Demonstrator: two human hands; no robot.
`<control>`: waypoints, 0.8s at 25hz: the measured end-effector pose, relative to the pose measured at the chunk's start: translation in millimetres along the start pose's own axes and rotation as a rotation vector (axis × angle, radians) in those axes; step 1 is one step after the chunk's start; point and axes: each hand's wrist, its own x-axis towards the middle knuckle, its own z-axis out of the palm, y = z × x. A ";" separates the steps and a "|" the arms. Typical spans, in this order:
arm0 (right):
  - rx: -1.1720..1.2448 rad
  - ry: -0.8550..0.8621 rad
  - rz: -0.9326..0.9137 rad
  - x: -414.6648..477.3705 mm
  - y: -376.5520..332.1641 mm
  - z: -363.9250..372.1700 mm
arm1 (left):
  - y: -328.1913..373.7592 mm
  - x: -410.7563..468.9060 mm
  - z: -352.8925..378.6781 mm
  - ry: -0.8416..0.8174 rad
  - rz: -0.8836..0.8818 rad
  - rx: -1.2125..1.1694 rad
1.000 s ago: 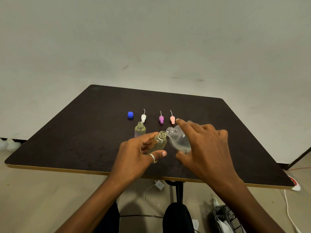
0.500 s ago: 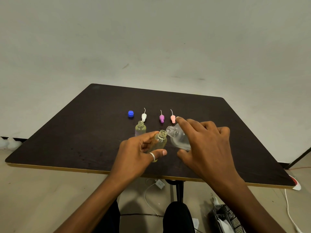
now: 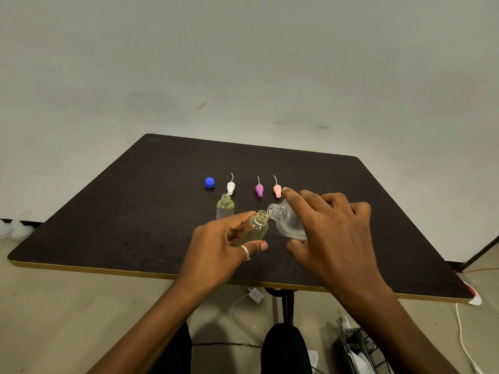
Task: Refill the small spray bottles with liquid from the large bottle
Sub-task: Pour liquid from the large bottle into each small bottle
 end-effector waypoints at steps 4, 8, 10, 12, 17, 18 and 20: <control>-0.003 0.010 -0.011 0.4 0.2 -2.2 | -0.3 -0.9 0.4 0.004 -0.002 0.000; -0.004 0.016 -0.020 0.5 0.6 -4.3 | 0.4 -0.9 0.9 0.002 0.002 -0.002; -0.007 0.021 -0.019 0.3 0.6 -4.3 | 0.4 -1.1 1.0 0.001 0.002 0.009; -0.013 0.017 -0.017 0.3 0.4 -4.1 | 0.0 -0.9 1.1 0.001 0.000 0.011; -0.020 0.006 -0.019 0.7 0.7 -4.3 | -1.7 -1.3 1.6 0.003 -0.005 0.015; -0.021 0.005 -0.021 0.7 0.6 -4.7 | -1.7 -1.5 1.6 0.003 -0.005 0.015; -0.021 0.007 -0.022 0.6 0.8 -4.7 | -1.4 -1.5 1.7 0.003 -0.006 0.013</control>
